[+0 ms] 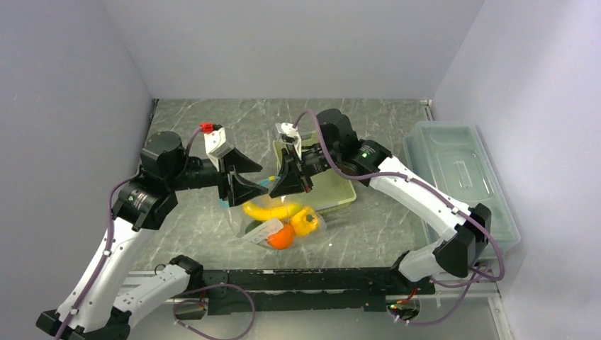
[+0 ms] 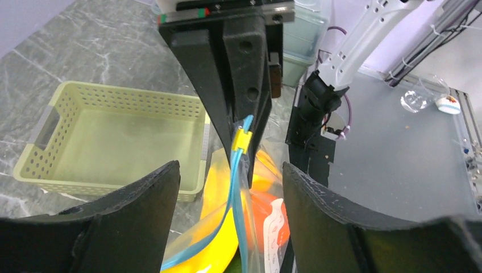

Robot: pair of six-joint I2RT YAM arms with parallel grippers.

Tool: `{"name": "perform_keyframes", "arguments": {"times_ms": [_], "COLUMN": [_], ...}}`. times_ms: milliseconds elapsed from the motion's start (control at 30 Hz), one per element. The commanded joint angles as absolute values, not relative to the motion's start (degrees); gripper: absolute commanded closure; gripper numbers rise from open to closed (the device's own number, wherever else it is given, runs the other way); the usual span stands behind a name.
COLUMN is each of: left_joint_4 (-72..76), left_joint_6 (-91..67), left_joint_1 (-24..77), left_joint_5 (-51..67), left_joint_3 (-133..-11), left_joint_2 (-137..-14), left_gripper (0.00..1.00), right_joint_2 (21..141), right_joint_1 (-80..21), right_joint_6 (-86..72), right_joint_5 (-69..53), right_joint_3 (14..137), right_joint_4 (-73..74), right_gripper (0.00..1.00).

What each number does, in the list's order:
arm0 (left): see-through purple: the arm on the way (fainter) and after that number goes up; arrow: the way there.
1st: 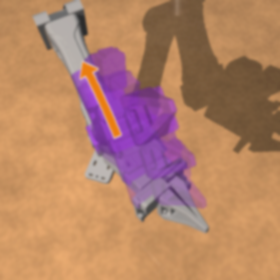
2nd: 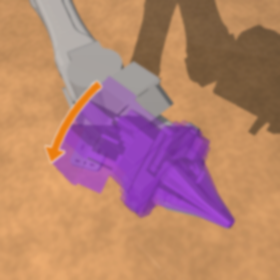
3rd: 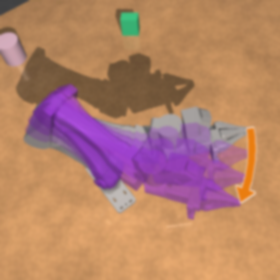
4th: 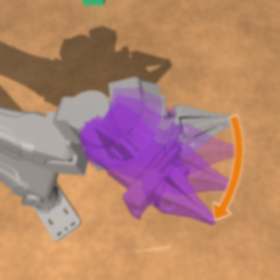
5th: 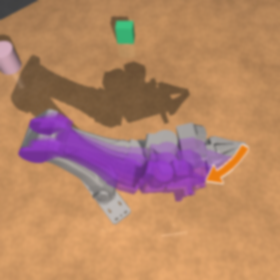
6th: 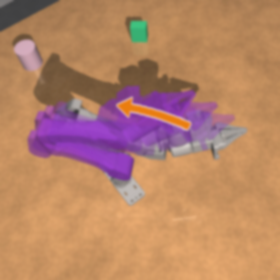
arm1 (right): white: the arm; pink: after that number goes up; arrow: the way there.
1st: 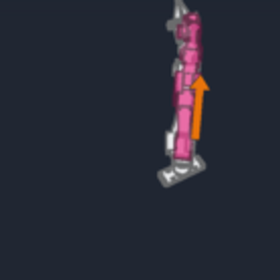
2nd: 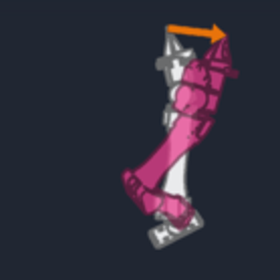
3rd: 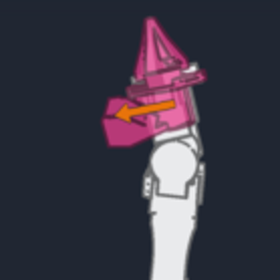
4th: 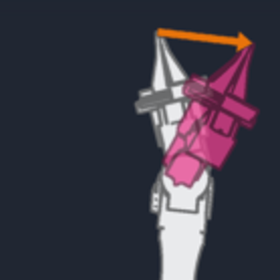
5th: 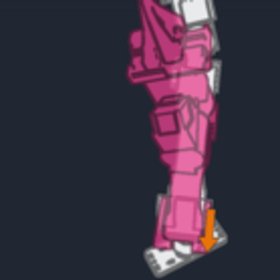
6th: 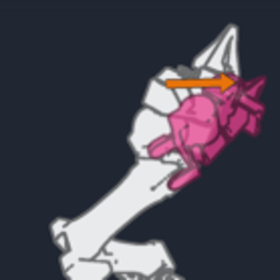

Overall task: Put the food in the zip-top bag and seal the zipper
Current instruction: Zip the zipper food storage bag.

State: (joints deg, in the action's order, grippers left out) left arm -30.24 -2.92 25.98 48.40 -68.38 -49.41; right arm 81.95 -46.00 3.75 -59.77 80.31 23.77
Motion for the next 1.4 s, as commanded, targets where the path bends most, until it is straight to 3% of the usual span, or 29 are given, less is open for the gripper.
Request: {"name": "perform_keyframes", "arguments": {"times_ms": [0,300,533,700,733,800,900,1000,1133,1367], "left_joint_4": [-30.13,-31.16,-29.95,-29.33,-29.06,-29.04,-28.69,-29.05,-29.96,-30.46], "left_joint_6": [2.12,3.21,2.85,2.11,1.85,1.61,1.09,0.84,0.74,0.36], "left_joint_1": [26.18,26.19,26.19,26.19,26.17,26.19,26.19,26.19,26.19,26.19], "left_joint_5": [53.82,55.32,54.92,53.63,52.92,51.70,50.34,50.40,51.42,48.66], "left_joint_3": [-67.32,-65.84,-65.55,-65.20,-65.14,-65.12,-65.29,-65.78,-66.80,-67.69], "left_joint_2": [-48.84,-48.98,-49.40,-49.01,-48.56,-47.62,-46.27,-45.63,-46.06,-45.99], "left_gripper": [0.31,0.50,1.00,1.00,1.00,1.00,1.00,1.00,1.00,1.00], "right_joint_2": [81.06,80.40,80.53,80.02,79.72,78.86,76.74,74.15,71.72,72.88], "right_joint_1": [-45.03,-44.54,-44.54,-44.48,-44.47,-44.39,-43.93,-43.73,-43.74,-43.81], "right_joint_6": [1.35,-2.04,-1.38,-0.53,0.94,2.17,2.75,3.33,0.26,-2.37], "right_joint_5": [-64.41,-66.86,-66.46,-64.58,-63.49,-61.76,-59.22,-55.66,-52.85,-47.81], "right_joint_3": [83.24,83.97,84.55,84.54,84.63,84.66,83.25,81.53,80.11,80.22], "right_joint_4": [19.22,17.06,18.72,21.07,21.85,23.51,24.21,24.39,20.07,17.89], "right_gripper": [1.00,1.00,1.00,1.00,0.86,0.71,0.51,0.37,0.31,0.32]}}
